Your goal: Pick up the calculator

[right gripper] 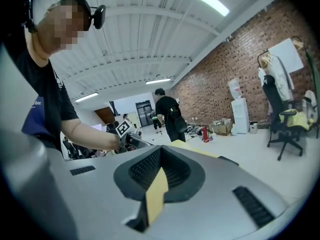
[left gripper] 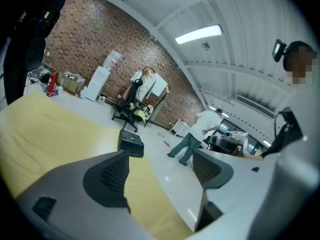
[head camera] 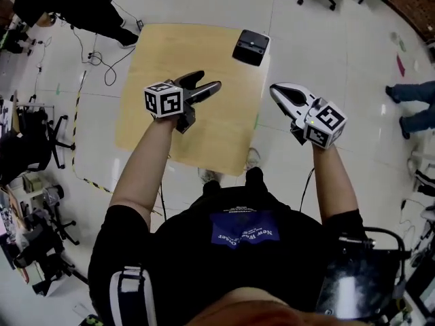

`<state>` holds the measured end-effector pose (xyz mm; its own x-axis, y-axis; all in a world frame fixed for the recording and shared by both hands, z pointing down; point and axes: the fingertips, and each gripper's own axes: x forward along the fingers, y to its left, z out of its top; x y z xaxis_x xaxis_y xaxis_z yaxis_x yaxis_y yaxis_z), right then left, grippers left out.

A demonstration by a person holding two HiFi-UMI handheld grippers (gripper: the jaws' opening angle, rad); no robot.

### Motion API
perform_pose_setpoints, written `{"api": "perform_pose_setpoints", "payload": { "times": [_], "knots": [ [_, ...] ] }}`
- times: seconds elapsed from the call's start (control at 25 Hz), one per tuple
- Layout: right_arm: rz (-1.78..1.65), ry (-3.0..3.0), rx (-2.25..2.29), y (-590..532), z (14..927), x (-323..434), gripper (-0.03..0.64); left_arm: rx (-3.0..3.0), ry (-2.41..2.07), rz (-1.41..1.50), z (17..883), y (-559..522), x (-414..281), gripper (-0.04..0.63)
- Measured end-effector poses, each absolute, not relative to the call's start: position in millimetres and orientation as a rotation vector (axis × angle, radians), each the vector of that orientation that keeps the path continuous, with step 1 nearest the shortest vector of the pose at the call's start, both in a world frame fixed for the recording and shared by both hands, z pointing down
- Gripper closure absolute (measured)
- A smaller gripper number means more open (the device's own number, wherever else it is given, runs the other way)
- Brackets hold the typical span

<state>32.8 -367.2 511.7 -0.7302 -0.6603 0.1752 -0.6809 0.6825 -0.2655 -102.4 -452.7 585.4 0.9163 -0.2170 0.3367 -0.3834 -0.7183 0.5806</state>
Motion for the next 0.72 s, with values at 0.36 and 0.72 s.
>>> {"api": "perform_pose_setpoints", "payload": {
  "times": [0.36,0.72],
  "knots": [
    [0.536,-2.83,1.246,-395.4,551.7,94.8,0.632,2.404,-0.59,0.705,651.5,-546.9,-1.5,0.049],
    [0.636,-2.818,1.332,-402.1,587.5,144.4,0.632,2.241,-0.679,0.93,714.7,-590.9,69.6,0.046]
  ]
}}
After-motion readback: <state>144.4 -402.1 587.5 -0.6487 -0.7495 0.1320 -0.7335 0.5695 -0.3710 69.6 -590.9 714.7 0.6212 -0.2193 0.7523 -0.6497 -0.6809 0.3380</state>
